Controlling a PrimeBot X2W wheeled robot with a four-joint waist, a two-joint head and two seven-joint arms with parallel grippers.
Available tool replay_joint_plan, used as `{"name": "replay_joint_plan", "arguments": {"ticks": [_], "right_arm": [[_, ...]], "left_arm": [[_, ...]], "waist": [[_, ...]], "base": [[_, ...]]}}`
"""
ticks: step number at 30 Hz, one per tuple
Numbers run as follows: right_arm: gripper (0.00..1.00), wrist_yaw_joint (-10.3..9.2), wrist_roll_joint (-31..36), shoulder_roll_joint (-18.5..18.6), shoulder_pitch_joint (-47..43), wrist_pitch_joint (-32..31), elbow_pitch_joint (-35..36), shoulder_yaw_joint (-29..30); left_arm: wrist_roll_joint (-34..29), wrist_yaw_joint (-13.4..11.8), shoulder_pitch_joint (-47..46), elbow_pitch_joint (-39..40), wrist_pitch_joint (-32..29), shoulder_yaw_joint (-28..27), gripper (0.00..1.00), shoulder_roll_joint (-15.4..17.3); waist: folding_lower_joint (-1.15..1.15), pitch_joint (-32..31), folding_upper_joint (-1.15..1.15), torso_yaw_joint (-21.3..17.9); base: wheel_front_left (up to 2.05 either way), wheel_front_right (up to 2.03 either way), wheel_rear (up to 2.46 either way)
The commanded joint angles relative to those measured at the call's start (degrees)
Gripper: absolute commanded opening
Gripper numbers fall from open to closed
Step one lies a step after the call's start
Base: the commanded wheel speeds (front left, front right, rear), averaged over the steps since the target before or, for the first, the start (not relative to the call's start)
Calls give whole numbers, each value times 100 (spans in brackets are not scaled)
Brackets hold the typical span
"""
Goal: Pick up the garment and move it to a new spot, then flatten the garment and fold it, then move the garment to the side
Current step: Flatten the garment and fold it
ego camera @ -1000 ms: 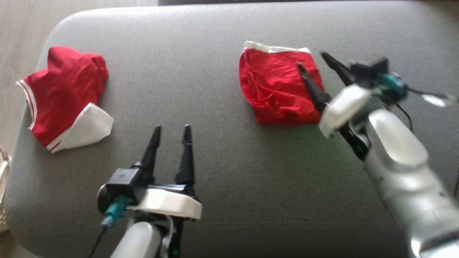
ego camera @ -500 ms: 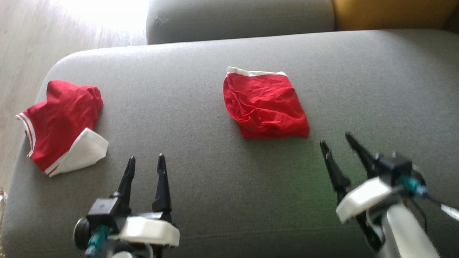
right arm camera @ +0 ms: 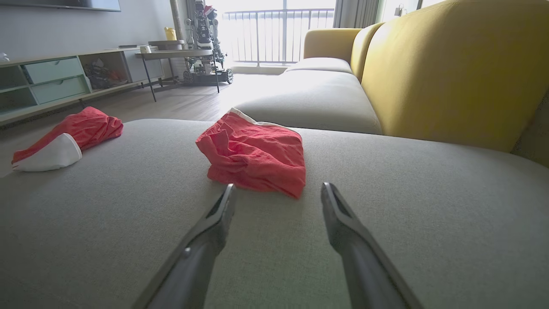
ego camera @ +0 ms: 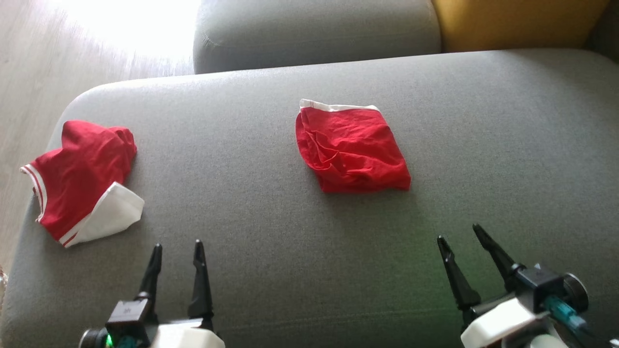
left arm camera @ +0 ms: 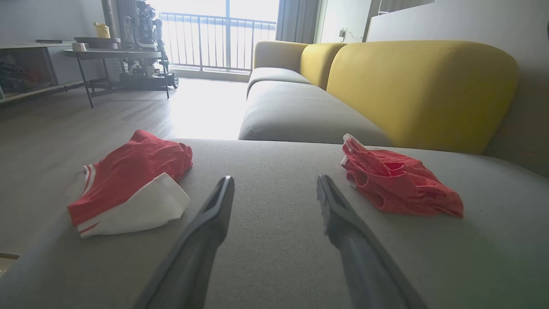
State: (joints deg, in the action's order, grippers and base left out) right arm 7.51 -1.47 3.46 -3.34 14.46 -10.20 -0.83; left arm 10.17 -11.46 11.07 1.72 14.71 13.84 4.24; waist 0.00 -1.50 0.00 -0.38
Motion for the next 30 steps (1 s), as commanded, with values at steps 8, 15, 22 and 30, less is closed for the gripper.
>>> {"name": "replay_joint_plan", "arguments": {"ticks": [8, 15, 22, 30], "right_arm": [[100, -2, 28, -54, -113, 53, 331, -122], [100, -2, -73, -56, -160, 53, 369, -120], [100, -2, -100, -57, -170, 53, 392, -89], [100, -2, -105, -57, -187, 53, 396, -119]], "left_arm": [[-72, 108, -41, 96, 29, -301, 100, -109], [-157, 182, -1, 39, 29, -294, 100, -128], [-173, 188, -1, 14, 29, -257, 100, -133], [-138, 144, -8, 0, 29, -207, 100, -135]], "waist": [[0, -37, 0, -12], [0, -5, 0, -25], [0, 23, 0, -7], [0, 37, 0, -1]], "base": [[0, 0, 0], [0, 0, 0], [0, 0, 0], [0, 0, 0]]}}
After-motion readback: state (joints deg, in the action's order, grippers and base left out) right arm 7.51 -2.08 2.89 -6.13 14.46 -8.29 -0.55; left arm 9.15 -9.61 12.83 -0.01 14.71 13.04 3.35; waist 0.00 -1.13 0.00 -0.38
